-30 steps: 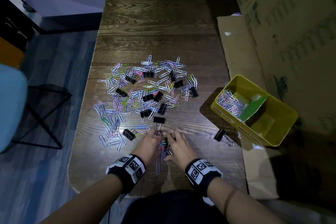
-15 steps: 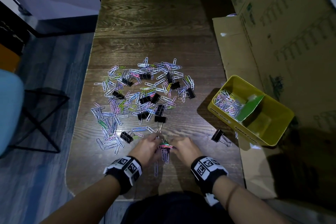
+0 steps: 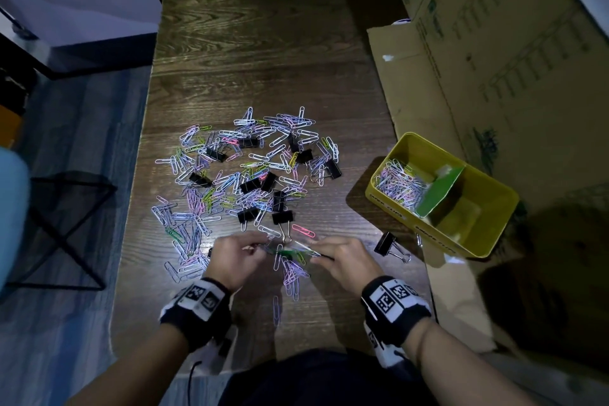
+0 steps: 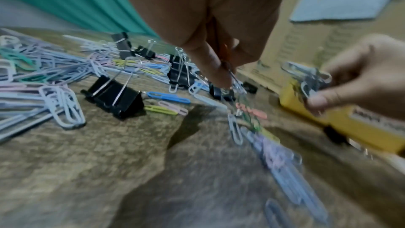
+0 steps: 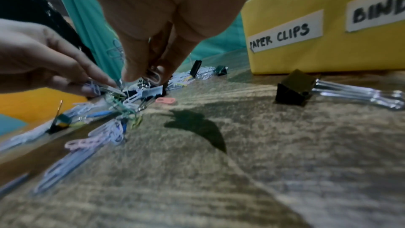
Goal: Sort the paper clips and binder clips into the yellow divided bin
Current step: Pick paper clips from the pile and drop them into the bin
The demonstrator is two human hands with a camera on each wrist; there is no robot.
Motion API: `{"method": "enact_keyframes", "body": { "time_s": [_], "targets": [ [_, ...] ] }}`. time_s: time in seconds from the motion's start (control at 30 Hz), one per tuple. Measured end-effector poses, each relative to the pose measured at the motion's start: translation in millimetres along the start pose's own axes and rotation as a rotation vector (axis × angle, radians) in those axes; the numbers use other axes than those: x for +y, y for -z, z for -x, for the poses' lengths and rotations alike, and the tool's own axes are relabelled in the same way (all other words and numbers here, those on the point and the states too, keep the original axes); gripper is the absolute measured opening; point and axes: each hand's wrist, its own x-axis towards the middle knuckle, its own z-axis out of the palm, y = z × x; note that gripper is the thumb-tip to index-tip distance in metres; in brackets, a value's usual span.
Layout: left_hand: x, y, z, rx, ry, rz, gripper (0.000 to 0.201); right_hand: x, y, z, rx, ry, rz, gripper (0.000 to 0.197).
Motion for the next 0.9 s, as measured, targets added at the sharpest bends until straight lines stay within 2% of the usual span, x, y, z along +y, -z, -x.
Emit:
{"method": "enact_keyframes", "body": {
  "time_s": [0.03, 0.1, 0.17, 0.27, 0.4, 0.5, 0.57, 0.63, 0.77, 0.9],
  "targets": [
    [3, 3, -2, -0.002, 0.076, 0.106, 0.019, 0, 4, 2, 0.026, 0.016, -0.013, 0.025],
    [18, 7, -7, -0.037, 0.129, 0.338, 0.026, -1, 16, 5, 0.090, 0.029, -0.055, 0.025],
    [44, 9, -15, -0.102, 0.113, 0.478, 0.029, -4, 33, 9, 0.194, 0.023, -0.109, 0.024],
    [95, 0, -31, -0.193, 0.030, 0.579, 0.028, -10, 65, 11, 0.443, 0.005, -0.150, 0.020],
    [160, -36, -63, -0.300, -0.125, 0.557, 0.024, -9, 107, 14, 0.665, -0.017, -0.053, 0.026],
    [191, -67, -79, -0.372, -0.250, 0.241, 0.022, 3, 133, 14, 0.720, -0.052, 0.012, 0.028],
    [202, -82, -83, -0.456, -0.374, -0.077, 0.022, 14, 146, 9, 0.723, -0.093, 0.082, 0.022],
    [207, -89, -87, -0.527, -0.470, -0.254, 0.022, 24, 156, 2, 0.709, -0.135, 0.128, 0.018],
    [204, -79, -96, -0.505, -0.492, -0.222, 0.020, 37, 168, -17, 0.543, -0.315, 0.180, 0.023],
    [182, -59, -97, -0.452, -0.383, -0.011, 0.025, 49, 171, -35, 0.252, -0.583, 0.266, 0.027]
  ]
}}
